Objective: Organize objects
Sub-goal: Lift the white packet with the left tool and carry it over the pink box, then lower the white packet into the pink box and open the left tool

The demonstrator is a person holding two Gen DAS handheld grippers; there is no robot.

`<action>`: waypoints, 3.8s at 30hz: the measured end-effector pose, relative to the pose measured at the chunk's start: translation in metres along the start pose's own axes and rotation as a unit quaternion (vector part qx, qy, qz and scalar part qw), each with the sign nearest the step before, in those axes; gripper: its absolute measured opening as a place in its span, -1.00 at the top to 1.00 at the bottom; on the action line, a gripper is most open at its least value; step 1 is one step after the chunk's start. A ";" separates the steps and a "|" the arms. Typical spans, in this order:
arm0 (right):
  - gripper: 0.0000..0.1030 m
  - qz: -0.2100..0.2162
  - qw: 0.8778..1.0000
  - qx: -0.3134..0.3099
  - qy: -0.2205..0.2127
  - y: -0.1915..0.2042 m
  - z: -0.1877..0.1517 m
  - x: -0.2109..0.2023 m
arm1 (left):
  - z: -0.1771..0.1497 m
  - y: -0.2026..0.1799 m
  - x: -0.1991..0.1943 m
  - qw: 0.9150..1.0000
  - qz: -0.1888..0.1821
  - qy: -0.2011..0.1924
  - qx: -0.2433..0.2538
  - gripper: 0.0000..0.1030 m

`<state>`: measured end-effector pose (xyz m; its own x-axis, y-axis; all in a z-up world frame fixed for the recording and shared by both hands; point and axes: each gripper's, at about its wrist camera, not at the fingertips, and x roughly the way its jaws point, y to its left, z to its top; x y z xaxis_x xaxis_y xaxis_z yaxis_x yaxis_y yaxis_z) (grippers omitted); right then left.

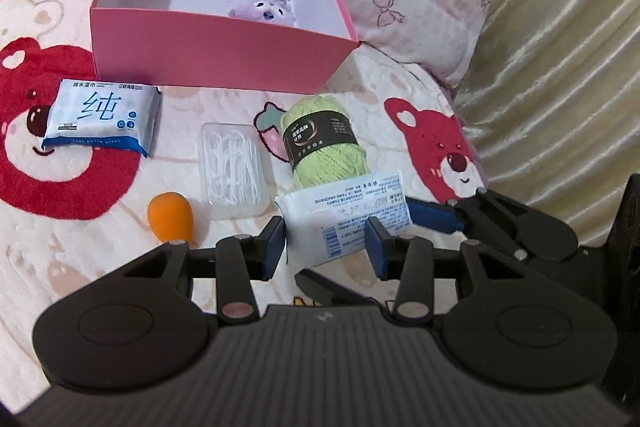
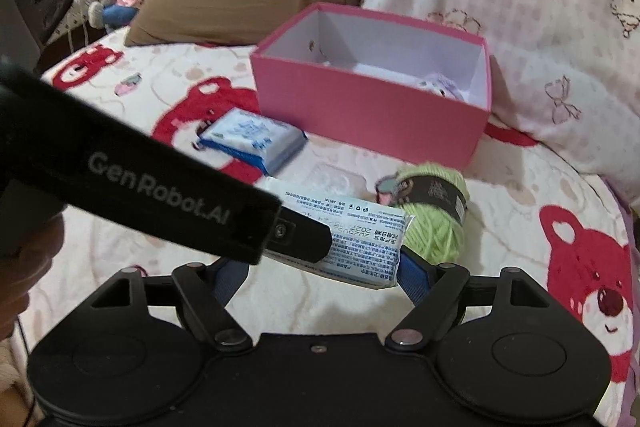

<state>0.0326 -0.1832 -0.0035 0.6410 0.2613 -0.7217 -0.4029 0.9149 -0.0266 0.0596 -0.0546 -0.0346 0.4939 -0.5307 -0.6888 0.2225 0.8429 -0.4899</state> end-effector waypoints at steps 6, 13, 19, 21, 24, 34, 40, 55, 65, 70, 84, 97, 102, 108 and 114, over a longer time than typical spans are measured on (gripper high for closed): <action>-0.62 0.024 1.000 0.006 -0.015 -0.001 0.015 -0.009 | 0.007 0.008 -0.016 1.000 -0.009 -0.019 -0.013 0.21; -0.61 0.051 0.998 0.020 -0.013 -0.001 0.025 -0.008 | 0.010 0.014 -0.024 0.999 -0.006 -0.025 -0.019 0.20; -0.59 0.065 0.998 0.003 0.006 0.002 0.040 -0.005 | 0.010 0.015 -0.028 0.999 0.008 -0.030 -0.014 0.20; -0.58 0.062 0.998 -0.011 0.009 0.006 0.045 -0.004 | 0.013 0.017 -0.030 0.999 0.013 -0.030 -0.017 0.20; -0.57 0.067 0.998 -0.013 0.009 0.007 0.052 -0.002 | 0.021 0.018 -0.034 0.999 0.018 -0.032 -0.016 0.20; -0.56 0.097 0.995 0.009 -0.013 -0.007 0.083 -0.003 | 0.052 0.013 -0.048 0.997 0.046 -0.054 -0.005 0.20; -0.56 0.109 0.994 -0.015 -0.021 -0.007 0.106 0.000 | 0.072 0.018 -0.054 0.997 0.052 -0.064 -0.009 0.19; -0.49 0.152 0.988 -0.002 -0.021 -0.043 0.159 0.016 | 0.138 0.028 -0.045 0.997 0.040 -0.060 -0.001 0.13; -0.12 0.165 0.986 0.018 0.012 -0.073 0.189 0.062 | 0.174 0.045 -0.016 0.995 0.075 -0.064 -0.002 0.13; -0.05 0.157 0.987 -0.006 0.006 -0.076 0.199 0.072 | 0.194 0.051 0.001 0.995 0.086 -0.055 0.006 0.13; -0.05 0.155 0.984 0.053 0.063 -0.113 0.214 0.159 | 0.242 0.092 0.082 0.994 0.106 0.008 -0.040 0.07; -0.04 0.130 0.981 0.072 0.125 -0.121 0.225 0.236 | 0.254 0.142 0.140 0.988 0.109 0.036 -0.101 0.15; -0.04 0.125 0.982 0.069 0.128 -0.121 0.221 0.245 | 0.255 0.151 0.148 0.987 0.103 0.039 -0.114 0.17; -0.04 0.111 0.980 0.078 0.143 -0.122 0.221 0.256 | 0.254 0.164 0.162 0.983 0.098 0.045 -0.150 0.17; -0.04 0.093 0.980 0.080 0.156 -0.123 0.217 0.264 | 0.252 0.166 0.175 0.980 0.098 0.057 -0.165 0.23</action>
<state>0.3935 -0.1596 -0.0407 0.3245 0.3433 -0.8814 -0.3704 0.9035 0.2155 0.3944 0.0146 -0.1014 0.3993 -0.3838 -0.8326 -0.1611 0.8647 -0.4758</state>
